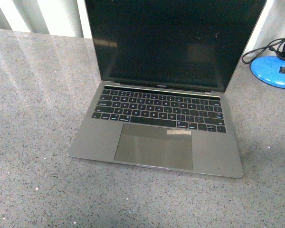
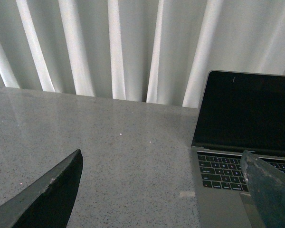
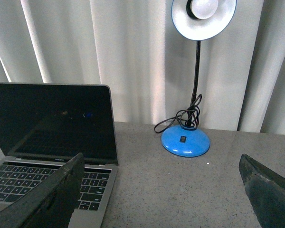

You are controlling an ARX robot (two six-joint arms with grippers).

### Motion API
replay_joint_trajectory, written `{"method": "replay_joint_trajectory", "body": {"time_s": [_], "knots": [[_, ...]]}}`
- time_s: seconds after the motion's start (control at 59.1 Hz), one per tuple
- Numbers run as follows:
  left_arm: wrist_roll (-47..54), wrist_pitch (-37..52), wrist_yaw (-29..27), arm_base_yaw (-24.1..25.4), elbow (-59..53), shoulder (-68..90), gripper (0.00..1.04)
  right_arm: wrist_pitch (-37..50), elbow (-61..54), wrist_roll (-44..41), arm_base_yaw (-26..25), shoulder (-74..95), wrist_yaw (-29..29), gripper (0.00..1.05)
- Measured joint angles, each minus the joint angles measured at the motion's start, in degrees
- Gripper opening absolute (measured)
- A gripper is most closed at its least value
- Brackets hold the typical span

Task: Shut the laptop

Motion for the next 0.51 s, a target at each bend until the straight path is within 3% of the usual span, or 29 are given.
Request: {"method": "replay_joint_trajectory", "body": {"time_s": [0.508], "knots": [[0.0, 0.0, 0.0, 0.0, 0.0, 0.0, 0.98, 0.0, 0.0, 0.0, 0.0, 0.0, 0.0, 0.95]]}}
